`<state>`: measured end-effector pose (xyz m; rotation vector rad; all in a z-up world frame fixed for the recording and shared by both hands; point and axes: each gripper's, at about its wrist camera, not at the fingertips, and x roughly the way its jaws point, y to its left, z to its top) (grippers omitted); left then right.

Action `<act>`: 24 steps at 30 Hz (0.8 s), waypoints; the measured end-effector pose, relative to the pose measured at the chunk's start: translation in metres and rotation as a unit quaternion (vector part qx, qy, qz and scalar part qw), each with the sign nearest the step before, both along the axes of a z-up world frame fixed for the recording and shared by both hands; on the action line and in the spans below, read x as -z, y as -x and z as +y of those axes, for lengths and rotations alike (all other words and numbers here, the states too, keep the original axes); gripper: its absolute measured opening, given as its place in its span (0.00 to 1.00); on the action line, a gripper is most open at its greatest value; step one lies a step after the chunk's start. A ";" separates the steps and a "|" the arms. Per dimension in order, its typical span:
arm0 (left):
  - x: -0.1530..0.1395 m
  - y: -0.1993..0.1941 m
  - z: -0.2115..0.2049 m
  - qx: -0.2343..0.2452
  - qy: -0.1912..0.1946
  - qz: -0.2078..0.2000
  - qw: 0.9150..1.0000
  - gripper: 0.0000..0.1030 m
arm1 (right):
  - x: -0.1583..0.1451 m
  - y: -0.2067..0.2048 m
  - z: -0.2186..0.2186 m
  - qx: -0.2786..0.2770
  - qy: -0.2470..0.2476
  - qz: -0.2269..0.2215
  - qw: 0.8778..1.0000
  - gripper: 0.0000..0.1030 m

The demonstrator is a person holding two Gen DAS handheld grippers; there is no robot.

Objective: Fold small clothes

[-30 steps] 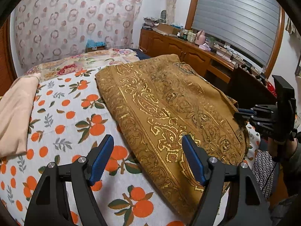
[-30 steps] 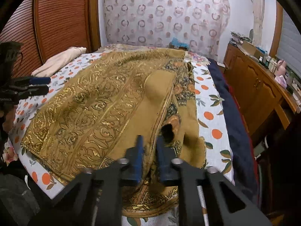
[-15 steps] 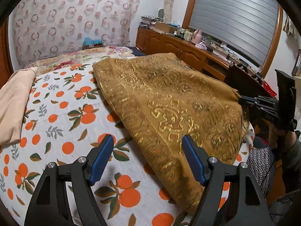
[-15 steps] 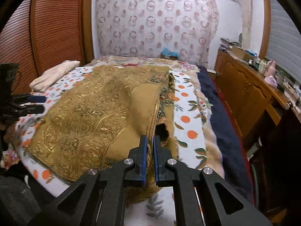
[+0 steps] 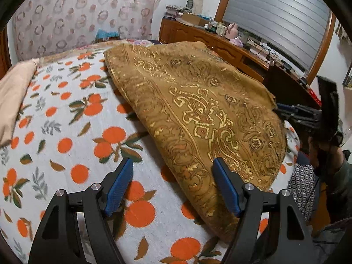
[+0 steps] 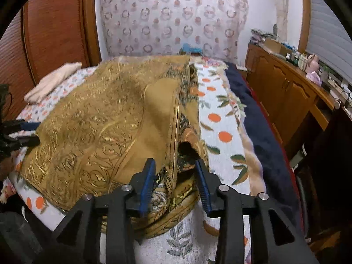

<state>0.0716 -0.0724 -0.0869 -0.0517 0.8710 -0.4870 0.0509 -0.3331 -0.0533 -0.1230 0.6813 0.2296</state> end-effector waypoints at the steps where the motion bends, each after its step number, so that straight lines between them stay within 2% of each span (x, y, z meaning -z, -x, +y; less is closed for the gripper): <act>1: 0.001 0.001 0.000 0.001 0.002 0.001 1.000 0.73 | 0.002 0.000 0.000 0.002 0.004 0.003 1.000 0.41; 2: 0.001 0.003 -0.001 0.004 0.002 0.001 1.000 0.71 | 0.003 0.000 -0.001 0.004 0.006 0.005 1.000 0.46; 3: 0.000 0.005 -0.002 0.007 0.003 0.000 1.000 0.63 | 0.003 0.000 -0.002 0.010 0.006 0.007 1.000 0.49; 6: 0.001 0.010 -0.005 0.016 0.002 0.003 1.000 0.48 | 0.003 -0.001 -0.007 0.017 -0.006 0.014 1.000 0.50; 8: 0.002 0.014 -0.007 0.020 -0.002 0.003 1.000 0.44 | 0.001 0.000 -0.008 0.017 -0.009 0.015 1.000 0.50; 13: 0.000 0.020 -0.009 0.032 -0.007 0.004 0.999 0.44 | -0.003 0.003 -0.008 0.016 -0.002 0.006 1.000 0.50; 14: 0.000 0.022 -0.009 0.036 -0.004 0.005 0.999 0.40 | -0.004 0.002 -0.009 0.016 -0.003 0.003 1.000 0.50; 15: 0.001 0.024 -0.010 0.048 0.002 0.008 0.999 0.18 | -0.005 0.003 -0.010 0.016 -0.005 -0.001 1.000 0.50; 16: 0.003 0.025 -0.011 0.060 0.005 0.015 0.998 0.10 | -0.008 0.004 -0.010 0.016 -0.007 -0.007 1.000 0.50; 17: 0.002 0.027 -0.012 0.062 0.004 0.009 0.998 0.06 | -0.010 0.006 -0.009 0.016 -0.009 -0.013 1.000 0.50; 19: -0.006 0.031 -0.014 0.068 0.008 -0.014 0.998 0.03 | -0.016 0.011 -0.007 0.006 -0.016 -0.023 1.000 0.51; 24: -0.045 0.023 -0.009 0.062 0.067 -0.055 0.994 0.03 | -0.029 0.027 0.009 -0.037 -0.027 -0.040 0.998 0.54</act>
